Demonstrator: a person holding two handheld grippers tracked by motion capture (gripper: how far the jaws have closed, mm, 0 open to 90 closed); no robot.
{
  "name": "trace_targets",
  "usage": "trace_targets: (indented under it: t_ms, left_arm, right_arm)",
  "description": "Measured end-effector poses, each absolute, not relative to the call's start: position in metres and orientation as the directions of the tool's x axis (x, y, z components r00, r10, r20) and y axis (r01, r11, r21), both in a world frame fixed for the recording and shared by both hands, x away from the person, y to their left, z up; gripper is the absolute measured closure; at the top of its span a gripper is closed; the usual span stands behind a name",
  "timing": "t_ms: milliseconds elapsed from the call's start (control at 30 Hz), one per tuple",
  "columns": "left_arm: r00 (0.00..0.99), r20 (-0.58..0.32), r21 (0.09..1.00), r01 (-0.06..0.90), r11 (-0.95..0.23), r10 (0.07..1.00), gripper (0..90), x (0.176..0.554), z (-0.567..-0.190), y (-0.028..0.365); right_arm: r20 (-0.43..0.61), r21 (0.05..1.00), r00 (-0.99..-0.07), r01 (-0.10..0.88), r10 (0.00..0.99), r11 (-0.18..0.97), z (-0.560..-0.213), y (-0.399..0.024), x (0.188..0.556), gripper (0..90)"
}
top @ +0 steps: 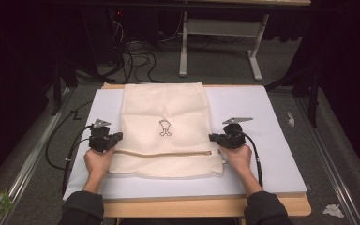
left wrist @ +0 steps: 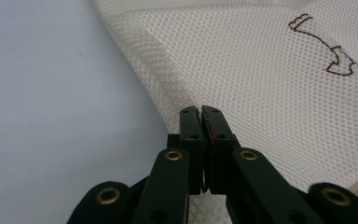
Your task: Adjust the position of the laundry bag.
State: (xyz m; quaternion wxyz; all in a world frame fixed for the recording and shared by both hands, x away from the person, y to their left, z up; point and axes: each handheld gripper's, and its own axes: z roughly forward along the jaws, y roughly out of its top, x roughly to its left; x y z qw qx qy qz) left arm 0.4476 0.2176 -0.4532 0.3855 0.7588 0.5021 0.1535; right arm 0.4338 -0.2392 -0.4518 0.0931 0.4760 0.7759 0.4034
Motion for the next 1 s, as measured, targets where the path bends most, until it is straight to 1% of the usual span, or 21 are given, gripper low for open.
trace_targets:
  t_ms: [433, 600, 767, 900, 1000]
  left_arm:
    - [0.483, -0.174, 0.765, 0.615, -0.191, 0.858, 88.4, 0.448, -0.447, 0.198]
    - [0.496, -0.176, 0.771, 0.606, -0.194, 0.850, 88.3, 0.448, -0.447, 0.188]
    - [0.517, -0.175, 0.778, 0.594, -0.204, 0.838, 88.3, 0.447, -0.451, 0.174]
    - [0.534, -0.183, 0.778, 0.592, -0.210, 0.826, 88.4, 0.450, -0.454, 0.164]
    - [0.545, -0.181, 0.783, 0.584, -0.215, 0.818, 88.4, 0.451, -0.454, 0.158]
  right_arm:
    - [0.216, 0.729, -0.512, 0.651, 0.832, 0.211, -0.445, -0.260, 0.426, 88.8]
    - [0.230, 0.735, -0.488, 0.654, 0.842, 0.178, -0.447, -0.275, 0.421, 88.8]
    - [0.212, 0.740, -0.476, 0.648, 0.854, 0.178, -0.447, -0.286, 0.413, 88.8]
    - [0.221, 0.751, -0.449, 0.645, 0.866, 0.143, -0.445, -0.302, 0.407, 88.8]
    - [0.226, 0.751, -0.437, 0.647, 0.871, 0.130, -0.446, -0.306, 0.405, 88.8]
